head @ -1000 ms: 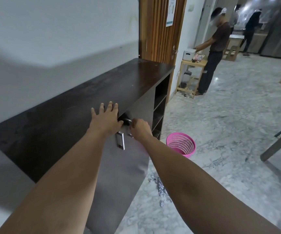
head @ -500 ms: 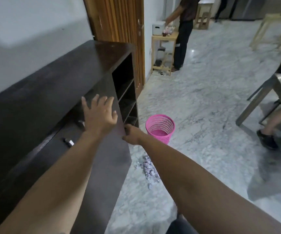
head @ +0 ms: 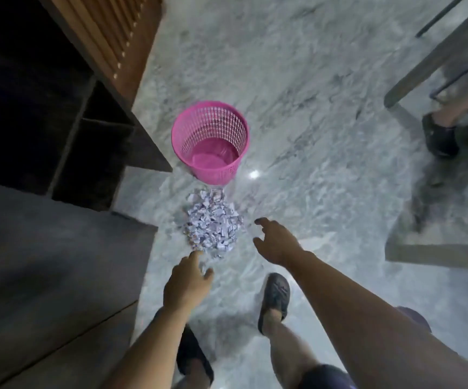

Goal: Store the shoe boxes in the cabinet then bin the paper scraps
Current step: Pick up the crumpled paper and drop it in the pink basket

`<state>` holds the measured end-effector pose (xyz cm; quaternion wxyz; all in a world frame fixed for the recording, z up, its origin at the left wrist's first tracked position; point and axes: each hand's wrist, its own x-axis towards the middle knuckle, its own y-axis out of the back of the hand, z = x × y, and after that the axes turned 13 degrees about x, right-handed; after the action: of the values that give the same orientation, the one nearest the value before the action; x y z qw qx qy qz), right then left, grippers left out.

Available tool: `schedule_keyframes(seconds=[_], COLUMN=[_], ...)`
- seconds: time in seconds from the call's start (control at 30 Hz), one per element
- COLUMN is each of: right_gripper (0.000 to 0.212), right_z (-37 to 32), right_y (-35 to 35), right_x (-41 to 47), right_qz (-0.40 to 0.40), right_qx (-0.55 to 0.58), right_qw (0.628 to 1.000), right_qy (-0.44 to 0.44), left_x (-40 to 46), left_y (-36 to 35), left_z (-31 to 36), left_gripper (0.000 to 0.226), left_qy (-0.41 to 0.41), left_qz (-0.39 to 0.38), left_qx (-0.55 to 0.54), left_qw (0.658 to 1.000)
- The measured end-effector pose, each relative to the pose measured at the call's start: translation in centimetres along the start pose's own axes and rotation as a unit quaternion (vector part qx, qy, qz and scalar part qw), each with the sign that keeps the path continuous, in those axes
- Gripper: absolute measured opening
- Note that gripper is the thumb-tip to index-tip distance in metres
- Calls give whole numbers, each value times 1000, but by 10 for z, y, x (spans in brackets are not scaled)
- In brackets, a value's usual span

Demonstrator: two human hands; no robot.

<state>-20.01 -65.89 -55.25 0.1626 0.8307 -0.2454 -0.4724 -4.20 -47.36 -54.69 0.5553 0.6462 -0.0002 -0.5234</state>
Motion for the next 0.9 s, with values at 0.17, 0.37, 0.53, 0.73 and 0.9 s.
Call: schedule_keyframes(seconds=[0.17,0.37,0.53,0.73,0.9], right_gripper=[55,58,86,70,63], right_z=[83,124,130,134,129], right_y=[-95,-205,-261,-289,-274], right_x=[159,336,428,473,480], right_qz=[-34,-63,46,74,80], right_qx=[-31,-100,-190,-208,-200], right_qw=[999,990,972,962,960], right_qy=[-4,77,130,162,178], left_x=[162,363,456,505,516], left_y=[-140,-227,-250,-266,-250], left_z=[-49,-126,-146,-129,-111], left_gripper=[67,88,85,73,55], left_qy=[34,-11,-141,-179,-211], left_qz=[-64,87,201,218,200], left_qx=[-65,26,149,181,223], left_qw=[995,996,958,942,931])
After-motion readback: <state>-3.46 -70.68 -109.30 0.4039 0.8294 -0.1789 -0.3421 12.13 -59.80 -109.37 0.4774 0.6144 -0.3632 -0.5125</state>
